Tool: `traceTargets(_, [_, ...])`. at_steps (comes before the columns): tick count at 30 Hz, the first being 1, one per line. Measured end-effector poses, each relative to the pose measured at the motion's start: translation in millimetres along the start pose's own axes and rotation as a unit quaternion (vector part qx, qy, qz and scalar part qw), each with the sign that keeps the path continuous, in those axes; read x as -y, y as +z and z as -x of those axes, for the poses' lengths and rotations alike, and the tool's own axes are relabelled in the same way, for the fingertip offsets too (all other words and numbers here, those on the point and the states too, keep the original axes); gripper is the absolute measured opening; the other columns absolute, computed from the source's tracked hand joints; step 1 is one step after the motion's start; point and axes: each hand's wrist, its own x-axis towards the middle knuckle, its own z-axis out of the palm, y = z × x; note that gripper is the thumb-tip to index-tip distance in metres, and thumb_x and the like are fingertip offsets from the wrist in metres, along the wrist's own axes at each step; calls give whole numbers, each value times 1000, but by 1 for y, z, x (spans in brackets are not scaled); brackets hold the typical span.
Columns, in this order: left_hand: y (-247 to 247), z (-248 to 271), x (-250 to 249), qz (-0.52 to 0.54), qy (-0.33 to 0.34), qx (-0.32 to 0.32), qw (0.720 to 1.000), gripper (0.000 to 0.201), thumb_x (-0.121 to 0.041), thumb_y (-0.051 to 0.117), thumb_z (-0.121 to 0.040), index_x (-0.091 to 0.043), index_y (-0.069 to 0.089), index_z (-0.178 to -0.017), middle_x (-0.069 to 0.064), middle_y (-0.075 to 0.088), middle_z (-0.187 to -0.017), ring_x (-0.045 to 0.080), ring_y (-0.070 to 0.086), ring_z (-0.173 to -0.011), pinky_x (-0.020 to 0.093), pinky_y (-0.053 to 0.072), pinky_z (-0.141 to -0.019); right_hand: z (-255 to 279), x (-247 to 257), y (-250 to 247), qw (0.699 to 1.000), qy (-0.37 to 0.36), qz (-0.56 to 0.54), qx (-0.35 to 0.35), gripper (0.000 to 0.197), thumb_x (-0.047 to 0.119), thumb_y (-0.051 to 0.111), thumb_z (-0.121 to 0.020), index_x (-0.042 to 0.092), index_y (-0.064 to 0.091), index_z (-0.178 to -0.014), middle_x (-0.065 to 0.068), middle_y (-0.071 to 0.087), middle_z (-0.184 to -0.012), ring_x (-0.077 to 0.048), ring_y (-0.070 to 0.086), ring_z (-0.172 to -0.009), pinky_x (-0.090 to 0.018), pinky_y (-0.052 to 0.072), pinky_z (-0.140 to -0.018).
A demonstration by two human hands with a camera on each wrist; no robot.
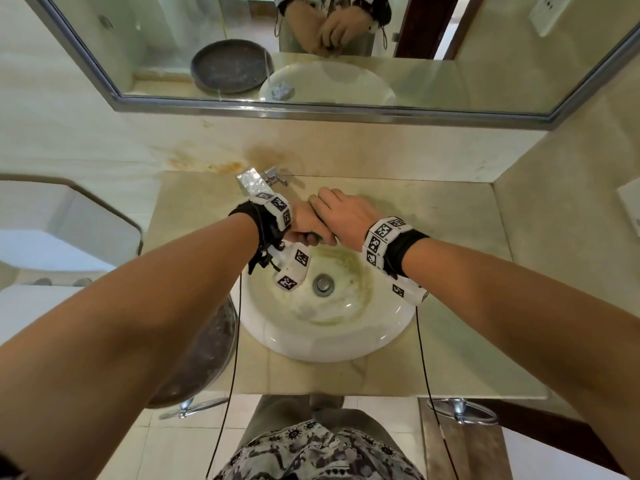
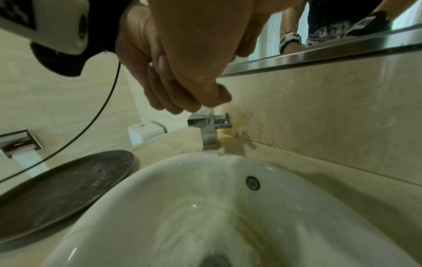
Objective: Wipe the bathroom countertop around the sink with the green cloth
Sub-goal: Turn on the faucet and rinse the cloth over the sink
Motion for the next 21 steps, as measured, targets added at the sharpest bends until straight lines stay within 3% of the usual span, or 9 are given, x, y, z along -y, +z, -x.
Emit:
traceTargets(2, [0, -6, -4, -59, -27, -12, 998, 26, -11, 67, -85, -13, 52, -63, 0, 49, -56, 10, 35, -44, 19, 26, -42, -4, -3, 0, 1000, 16, 17, 17, 38, 15, 80, -62, 6, 64, -95, -9, 61, -89, -24, 63, -70, -23, 26, -45])
traceTargets(5, [0, -16, -9, -133, -52, -49, 989, 29, -16, 66, -81, -14, 49, -57, 0, 47, -51, 14, 34, -40, 20, 27, -42, -10, -7, -3, 991, 61, 24, 119, 26, 19, 60, -85, 10, 57, -109, -9, 59, -108, -27, 63, -93, -32, 35, -58])
traceTargets(7, [1, -18, -13, -216, -42, -102, 970, 30, -19, 66, -79, -14, 50, -54, 0, 47, -46, 17, 38, -42, 22, 33, -47, -14, -10, -3, 984, 78, 19, 156, 21, 24, 52, -91, 14, 58, -109, -6, 62, -109, -27, 64, -92, -33, 39, -64])
traceTargets(11, [3, -27, -17, -409, -32, -135, 902, 25, -31, 64, -84, -12, 56, -69, 5, 56, -72, 24, 50, -66, 30, 42, -67, -24, -12, -3, 972, 94, -7, 214, 12, 29, 53, -90, 20, 57, -82, -2, 66, -84, -26, 56, -68, -31, 43, -64])
traceTargets(14, [4, -32, -15, -486, -19, -145, 862, 22, -35, 64, -86, -16, 59, -95, 4, 56, -88, 25, 54, -81, 31, 43, -75, -27, -15, 0, 964, 113, -45, 237, 18, 36, 57, -86, 19, 58, -82, 2, 54, -68, -24, 55, -63, -30, 44, -61])
traceTargets(17, [4, -35, -10, -530, -15, -165, 832, 31, -38, 61, -87, -14, 61, -107, 0, 53, -85, 27, 56, -84, 35, 50, -85, -27, -15, -5, 952, 134, -97, 257, 18, 37, 57, -85, 19, 55, -82, 4, 52, -64, -19, 53, -55, -26, 41, -55])
traceTargets(19, [2, -34, -9, -552, -16, -168, 817, 28, -37, 59, -87, -15, 62, -103, -1, 55, -79, 27, 58, -78, 41, 54, -83, -31, -15, -2, 938, 149, -113, 292, 16, 34, 56, -86, 18, 57, -84, 2, 56, -68, -17, 53, -57, -24, 40, -51])
traceTargets(21, [2, -33, -7, -575, -19, -175, 799, 22, -33, 58, -86, -16, 64, -99, 0, 58, -75, 27, 62, -74, 39, 57, -78, -40, -14, 5, 915, 181, -119, 340, 17, 33, 60, -83, 16, 61, -85, 1, 61, -72, -20, 57, -61, -25, 47, -55])
